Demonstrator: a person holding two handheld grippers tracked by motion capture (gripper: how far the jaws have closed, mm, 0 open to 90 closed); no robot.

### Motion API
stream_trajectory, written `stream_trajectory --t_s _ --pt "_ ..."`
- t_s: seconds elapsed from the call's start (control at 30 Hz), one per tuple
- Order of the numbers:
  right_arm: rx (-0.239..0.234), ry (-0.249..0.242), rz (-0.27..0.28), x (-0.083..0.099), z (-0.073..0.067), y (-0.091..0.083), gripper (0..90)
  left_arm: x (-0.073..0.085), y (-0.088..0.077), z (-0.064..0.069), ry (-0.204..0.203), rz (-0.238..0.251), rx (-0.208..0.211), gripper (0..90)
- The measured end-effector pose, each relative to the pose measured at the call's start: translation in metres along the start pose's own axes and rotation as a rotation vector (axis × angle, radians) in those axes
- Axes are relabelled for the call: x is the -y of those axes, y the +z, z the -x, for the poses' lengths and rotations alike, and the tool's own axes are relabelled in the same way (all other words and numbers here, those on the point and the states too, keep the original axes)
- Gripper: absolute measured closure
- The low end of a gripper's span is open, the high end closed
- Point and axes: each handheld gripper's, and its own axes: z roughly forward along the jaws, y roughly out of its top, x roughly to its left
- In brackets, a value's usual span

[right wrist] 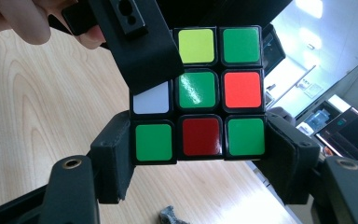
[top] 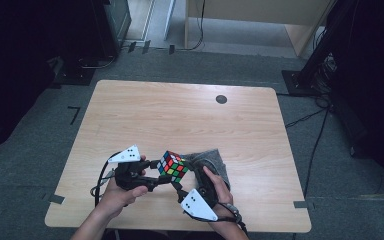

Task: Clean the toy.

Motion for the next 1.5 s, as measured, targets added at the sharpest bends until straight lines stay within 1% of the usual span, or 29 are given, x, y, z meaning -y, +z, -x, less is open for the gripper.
stream_trajectory --t_s 0.13,0.2,0.3,0.43,0.47,0.53,0.63,0.7,0.8,0.87,0.9,0.97,1.0,1.07,1.13,1.17,1.27,1.3,1.4,1.5 --pt "-0.004 -0.007 0.002 0.000 -0.001 0.000 34.3 0.000 0.000 0.000 -0.002 -0.008 0.004 34.4" --pt "-0.006 -0.014 0.003 0.000 0.000 -0.001 34.7 0.000 0.000 -0.001 -0.011 -0.001 0.018 34.4" --pt "-0.006 0.008 0.001 -0.001 0.001 -0.002 34.9 -0.001 0.000 -0.002 -0.026 0.010 0.032 34.0" --pt "-0.030 0.056 0.010 0.000 0.004 -0.003 34.9 -0.001 -0.001 -0.002 -0.022 0.016 0.047 32.8" --pt "-0.032 0.077 0.008 0.000 0.005 -0.003 34.9 -0.001 -0.002 -0.003 -0.023 0.021 0.055 32.2" --pt "-0.041 0.102 0.012 0.001 0.008 -0.004 34.9 -0.001 -0.003 -0.002 -0.028 0.040 0.067 29.4" --pt "-0.051 0.143 0.004 0.003 0.012 -0.004 34.9 -0.002 -0.006 -0.001 -0.019 0.064 0.071 23.5" --pt "-0.058 0.179 -0.002 0.006 0.015 -0.005 35.0 -0.003 -0.008 0.000 -0.012 0.081 0.077 22.0" --pt "-0.079 0.251 -0.008 0.012 0.020 -0.004 34.9 -0.004 -0.011 0.001 0.007 0.110 0.081 20.4" --pt "-0.091 0.279 -0.016 0.015 0.023 -0.005 35.0 -0.004 -0.015 0.003 0.033 0.145 0.101 18.7" --pt "-0.095 0.295 -0.017 0.016 0.025 -0.005 34.9 -0.004 -0.017 0.004 0.044 0.160 0.099 18.3" --pt "-0.101 0.331 -0.023 0.017 0.029 -0.007 34.9 -0.004 -0.021 0.004 0.077 0.190 0.074 17.7" --pt "-0.106 0.354 -0.024 0.017 0.032 -0.008 35.0 -0.002 -0.022 0.004 0.102 0.200 0.044 17.4" --pt "-0.119 0.405 -0.024 0.016 0.039 -0.010 34.9 0.001 -0.022 0.004 0.167 0.201 -0.011 17.0" --pt "-0.134 0.456 -0.022 0.014 0.044 -0.013 34.9 0.007 -0.020 0.005 0.238 0.207 -0.088 16.0" --pt "-0.141 0.482 -0.022 0.012 0.046 -0.014 34.9 0.010 -0.018 0.006 0.266 0.212 -0.121 16.0" --pt "-0.168 0.562 -0.020 0.007 0.051 -0.017 34.9 0.016 -0.014 0.008 0.330 0.225 -0.201 16.0" --pt "-0.181 0.589 -0.024 0.005 0.053 -0.017 34.9 0.018 -0.012 0.008 0.353 0.225 -0.228 15.8" --pt "-0.209 0.655 -0.044 -0.001 0.055 -0.019 34.9 0.023 -0.006 0.011 0.435 0.199 -0.305 15.4" --pt "-0.224 0.706 -0.067 -0.006 0.055 -0.019 34.9 0.028 0.002 0.016 0.517 0.176 -0.362 14.8"
